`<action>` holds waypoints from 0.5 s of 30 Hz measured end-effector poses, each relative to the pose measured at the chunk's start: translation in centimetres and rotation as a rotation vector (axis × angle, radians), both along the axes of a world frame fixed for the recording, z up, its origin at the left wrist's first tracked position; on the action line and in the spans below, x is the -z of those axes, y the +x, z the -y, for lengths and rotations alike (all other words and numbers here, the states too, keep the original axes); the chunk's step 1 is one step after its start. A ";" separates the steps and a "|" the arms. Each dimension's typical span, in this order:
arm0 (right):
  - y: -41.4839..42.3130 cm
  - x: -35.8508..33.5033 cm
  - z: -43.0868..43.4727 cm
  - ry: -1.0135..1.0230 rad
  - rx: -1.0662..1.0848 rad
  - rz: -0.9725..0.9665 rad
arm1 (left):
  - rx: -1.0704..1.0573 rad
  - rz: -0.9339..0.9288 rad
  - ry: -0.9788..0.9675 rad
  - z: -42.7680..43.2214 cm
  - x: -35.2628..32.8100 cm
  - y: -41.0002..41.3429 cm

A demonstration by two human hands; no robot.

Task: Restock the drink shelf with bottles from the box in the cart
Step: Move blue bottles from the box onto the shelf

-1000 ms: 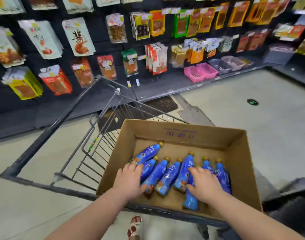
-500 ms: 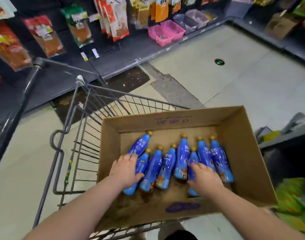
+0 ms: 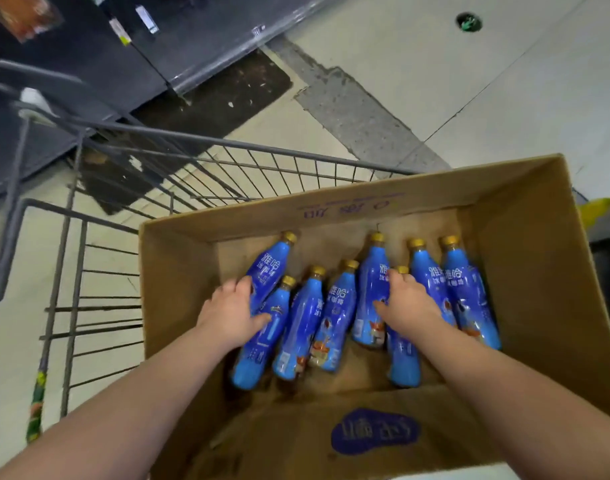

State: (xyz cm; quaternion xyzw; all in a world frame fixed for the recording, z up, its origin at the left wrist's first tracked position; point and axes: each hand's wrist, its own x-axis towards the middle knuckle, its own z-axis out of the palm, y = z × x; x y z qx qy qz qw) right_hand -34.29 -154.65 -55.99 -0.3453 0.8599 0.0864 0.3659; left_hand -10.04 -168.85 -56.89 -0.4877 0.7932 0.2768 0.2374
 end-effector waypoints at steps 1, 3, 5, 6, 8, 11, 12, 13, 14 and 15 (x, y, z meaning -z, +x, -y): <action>-0.4 0.7 0.3 0.000 0.021 0.002 | -0.031 -0.001 0.018 0.3 0.5 -0.3; -1.1 2.0 0.8 0.003 0.062 0.005 | -0.093 -0.005 0.039 0.9 1.7 -1.0; -1.6 3.3 1.2 0.013 0.090 0.009 | -0.141 -0.011 0.037 1.4 2.8 -1.6; -1.8 3.9 1.4 0.017 0.100 0.013 | -0.161 -0.013 0.037 1.7 3.4 -1.9; -2.2 5.2 1.7 0.013 0.112 0.029 | -0.212 -0.014 0.052 2.1 4.6 -2.4; -2.2 6.3 2.1 0.015 0.112 0.047 | -0.320 -0.035 0.104 2.5 5.9 -2.9; -2.2 6.6 2.3 0.024 0.122 0.049 | -0.353 -0.042 0.121 2.6 6.4 -3.0; -2.3 6.9 2.5 0.032 0.142 0.051 | -0.373 -0.047 0.130 2.7 6.7 -3.1; -2.4 7.1 2.6 0.038 0.171 0.054 | -0.386 -0.048 0.129 2.7 7.0 -3.2; -2.6 7.3 2.8 0.043 0.200 0.057 | -0.394 -0.048 0.121 2.8 7.3 -3.3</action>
